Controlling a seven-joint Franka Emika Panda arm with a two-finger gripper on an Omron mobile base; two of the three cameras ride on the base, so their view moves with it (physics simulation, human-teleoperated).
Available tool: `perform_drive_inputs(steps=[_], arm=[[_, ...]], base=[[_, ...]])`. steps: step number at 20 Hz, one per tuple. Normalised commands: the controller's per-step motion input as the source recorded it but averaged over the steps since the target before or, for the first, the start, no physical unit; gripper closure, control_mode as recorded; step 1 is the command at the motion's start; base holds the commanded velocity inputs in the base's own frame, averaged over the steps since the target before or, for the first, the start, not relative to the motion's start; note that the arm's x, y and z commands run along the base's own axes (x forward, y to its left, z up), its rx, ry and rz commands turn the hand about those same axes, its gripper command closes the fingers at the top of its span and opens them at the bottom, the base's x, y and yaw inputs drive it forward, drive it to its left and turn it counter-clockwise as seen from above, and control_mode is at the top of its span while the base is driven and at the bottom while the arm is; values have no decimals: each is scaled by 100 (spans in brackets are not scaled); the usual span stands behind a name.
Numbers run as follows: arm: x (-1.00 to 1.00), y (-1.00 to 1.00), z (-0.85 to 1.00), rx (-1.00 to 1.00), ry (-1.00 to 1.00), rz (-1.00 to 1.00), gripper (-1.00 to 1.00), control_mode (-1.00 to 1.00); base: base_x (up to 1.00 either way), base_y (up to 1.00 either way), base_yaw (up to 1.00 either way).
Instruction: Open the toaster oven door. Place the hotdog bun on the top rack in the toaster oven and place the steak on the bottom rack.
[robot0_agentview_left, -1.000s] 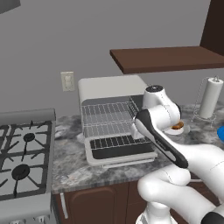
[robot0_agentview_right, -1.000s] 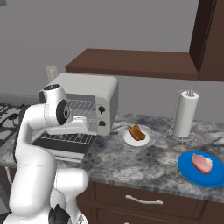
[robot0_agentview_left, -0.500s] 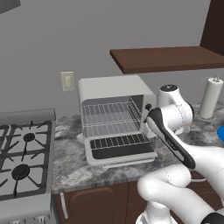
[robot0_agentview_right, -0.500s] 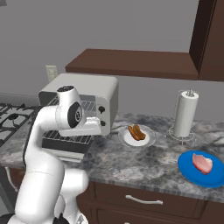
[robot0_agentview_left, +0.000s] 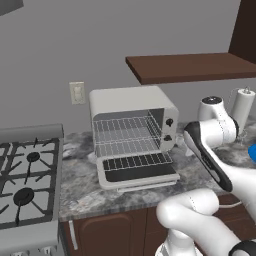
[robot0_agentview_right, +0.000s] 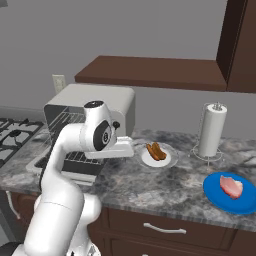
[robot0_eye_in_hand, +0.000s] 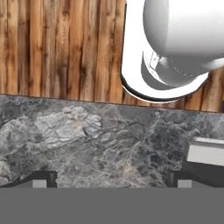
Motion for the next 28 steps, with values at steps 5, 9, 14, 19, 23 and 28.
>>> perform_drive_inputs(steps=[5,9,14,19,23,28], arm=[[0,-72,2,0,-2,-6,-100,-100],[1,-71,8,0,-4,-1,-100,-100],[0,-72,5,0,-6,0,-100,-100],[0,-72,3,1,-8,1,-100,-100],[0,-66,3,0,0,0,-100,-100],[2,-53,10,-4,9,0,-100,-100]], base=[[0,0,0],[0,0,0],[0,0,0],[0,0,0],[0,0,0],[0,0,0]])
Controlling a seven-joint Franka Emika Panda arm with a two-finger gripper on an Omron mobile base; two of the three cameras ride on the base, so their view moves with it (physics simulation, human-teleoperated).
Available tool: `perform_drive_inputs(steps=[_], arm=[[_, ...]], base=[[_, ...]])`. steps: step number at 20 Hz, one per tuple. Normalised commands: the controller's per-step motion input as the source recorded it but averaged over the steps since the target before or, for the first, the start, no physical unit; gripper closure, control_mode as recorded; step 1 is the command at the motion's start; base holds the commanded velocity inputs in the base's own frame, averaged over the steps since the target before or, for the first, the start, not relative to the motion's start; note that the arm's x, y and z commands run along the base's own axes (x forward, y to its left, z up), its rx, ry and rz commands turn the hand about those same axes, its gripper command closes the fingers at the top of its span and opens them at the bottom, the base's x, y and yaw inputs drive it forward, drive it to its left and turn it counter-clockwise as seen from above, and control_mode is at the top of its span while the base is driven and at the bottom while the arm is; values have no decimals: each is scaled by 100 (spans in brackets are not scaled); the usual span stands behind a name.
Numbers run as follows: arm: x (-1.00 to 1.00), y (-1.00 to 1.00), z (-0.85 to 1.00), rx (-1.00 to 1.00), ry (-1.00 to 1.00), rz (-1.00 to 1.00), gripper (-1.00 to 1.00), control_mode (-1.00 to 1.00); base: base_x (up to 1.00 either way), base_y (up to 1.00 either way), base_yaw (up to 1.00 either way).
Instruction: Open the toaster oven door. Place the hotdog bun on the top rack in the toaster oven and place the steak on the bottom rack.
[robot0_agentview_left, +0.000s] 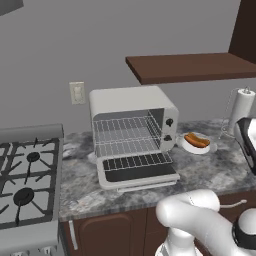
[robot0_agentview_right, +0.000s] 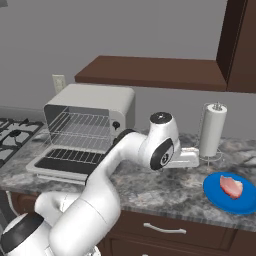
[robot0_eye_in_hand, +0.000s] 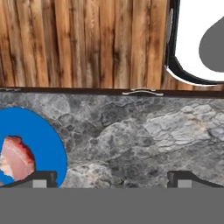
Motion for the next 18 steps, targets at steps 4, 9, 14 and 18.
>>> perform_drive_inputs(steps=[4,9,14,18], arm=[[0,-57,0,0,6,0,-100,-100],[2,-52,-4,0,3,0,-100,-100],[6,-46,-18,0,4,0,-100,-100],[2,-39,-30,0,1,0,-100,-100]], base=[[0,0,0],[0,0,0],[0,0,0],[0,0,0]])
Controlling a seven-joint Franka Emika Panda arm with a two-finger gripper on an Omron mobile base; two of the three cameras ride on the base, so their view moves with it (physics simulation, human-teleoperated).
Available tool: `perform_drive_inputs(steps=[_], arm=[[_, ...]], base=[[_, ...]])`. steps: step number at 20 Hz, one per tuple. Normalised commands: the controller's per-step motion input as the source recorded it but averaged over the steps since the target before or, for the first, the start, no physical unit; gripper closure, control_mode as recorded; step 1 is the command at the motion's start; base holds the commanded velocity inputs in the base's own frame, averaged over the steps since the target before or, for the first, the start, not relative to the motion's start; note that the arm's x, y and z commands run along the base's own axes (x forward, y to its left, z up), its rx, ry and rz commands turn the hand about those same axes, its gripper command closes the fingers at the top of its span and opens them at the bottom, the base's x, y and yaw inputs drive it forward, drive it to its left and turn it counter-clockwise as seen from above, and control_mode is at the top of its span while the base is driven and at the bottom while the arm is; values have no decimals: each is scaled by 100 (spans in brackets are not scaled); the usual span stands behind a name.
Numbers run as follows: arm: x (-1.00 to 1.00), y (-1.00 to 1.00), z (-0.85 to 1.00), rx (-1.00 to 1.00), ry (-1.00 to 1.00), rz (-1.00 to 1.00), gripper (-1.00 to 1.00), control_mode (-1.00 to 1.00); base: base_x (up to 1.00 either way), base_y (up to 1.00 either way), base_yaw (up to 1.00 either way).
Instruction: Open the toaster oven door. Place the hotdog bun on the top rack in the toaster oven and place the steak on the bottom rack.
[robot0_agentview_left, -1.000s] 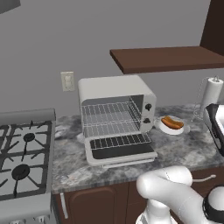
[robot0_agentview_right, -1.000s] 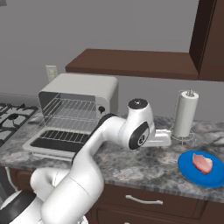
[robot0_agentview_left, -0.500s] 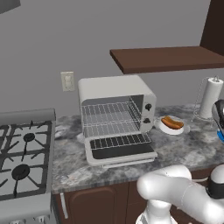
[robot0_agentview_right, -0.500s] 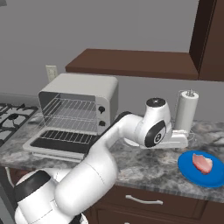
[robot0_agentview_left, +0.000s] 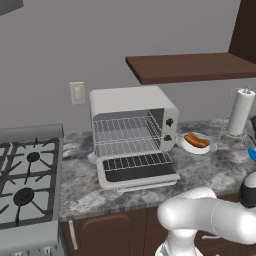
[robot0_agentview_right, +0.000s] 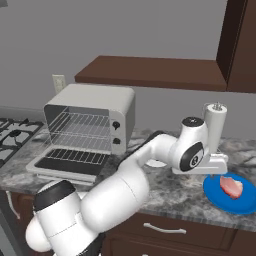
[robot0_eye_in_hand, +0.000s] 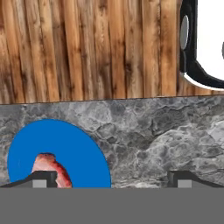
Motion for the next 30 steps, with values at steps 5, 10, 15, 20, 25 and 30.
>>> perform_drive_inputs(steps=[5,10,15,20,25,30], arm=[[8,-32,-15,0,0,0,-100,-100],[10,-9,-19,-3,0,0,-100,-100],[14,-23,-25,-7,0,0,-100,-100],[17,-16,-27,-1,1,0,-100,-100],[28,-22,-13,0,15,0,-100,-100],[30,-23,-11,0,20,0,-100,-100]], base=[[0,0,0],[0,0,0],[0,0,0],[0,0,0],[0,0,0],[0,0,0]])
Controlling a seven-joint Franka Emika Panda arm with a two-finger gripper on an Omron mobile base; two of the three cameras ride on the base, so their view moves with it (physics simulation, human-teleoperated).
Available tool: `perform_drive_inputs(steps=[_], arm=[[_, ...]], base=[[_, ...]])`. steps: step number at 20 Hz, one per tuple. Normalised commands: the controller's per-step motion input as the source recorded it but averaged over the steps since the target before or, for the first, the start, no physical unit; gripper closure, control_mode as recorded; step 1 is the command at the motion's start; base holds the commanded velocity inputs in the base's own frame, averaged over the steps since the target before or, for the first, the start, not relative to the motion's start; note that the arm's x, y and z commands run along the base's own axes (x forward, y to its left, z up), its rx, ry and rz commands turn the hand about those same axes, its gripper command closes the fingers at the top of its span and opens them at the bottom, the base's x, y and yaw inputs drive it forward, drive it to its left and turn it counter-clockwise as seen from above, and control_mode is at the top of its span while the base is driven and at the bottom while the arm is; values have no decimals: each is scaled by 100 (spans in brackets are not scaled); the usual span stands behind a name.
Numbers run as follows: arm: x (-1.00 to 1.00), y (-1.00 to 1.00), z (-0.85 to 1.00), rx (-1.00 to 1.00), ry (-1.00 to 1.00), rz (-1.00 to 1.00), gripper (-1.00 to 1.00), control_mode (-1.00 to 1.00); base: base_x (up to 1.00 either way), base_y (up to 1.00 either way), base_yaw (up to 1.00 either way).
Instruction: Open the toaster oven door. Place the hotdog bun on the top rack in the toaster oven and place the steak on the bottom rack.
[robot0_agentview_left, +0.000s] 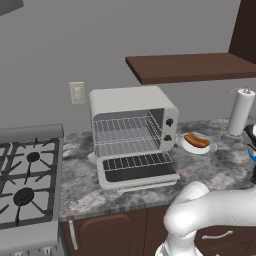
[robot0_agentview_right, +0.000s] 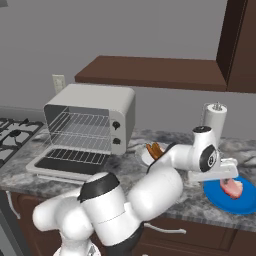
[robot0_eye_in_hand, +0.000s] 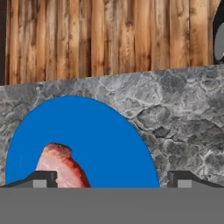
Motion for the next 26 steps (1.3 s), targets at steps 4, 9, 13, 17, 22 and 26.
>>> perform_drive_inputs(steps=[4,9,13,17,22,26], arm=[[22,-32,-13,0,7,0,-100,-100],[12,-32,-18,1,1,0,-100,-100],[9,-11,-18,2,0,0,-100,-100],[8,-4,-24,2,0,0,-100,-100],[9,-11,-33,0,0,0,-100,-100],[13,-13,-16,0,0,0,-100,-100]], base=[[0,0,0],[0,0,0],[0,0,0],[0,0,0],[0,0,0],[0,0,0]])
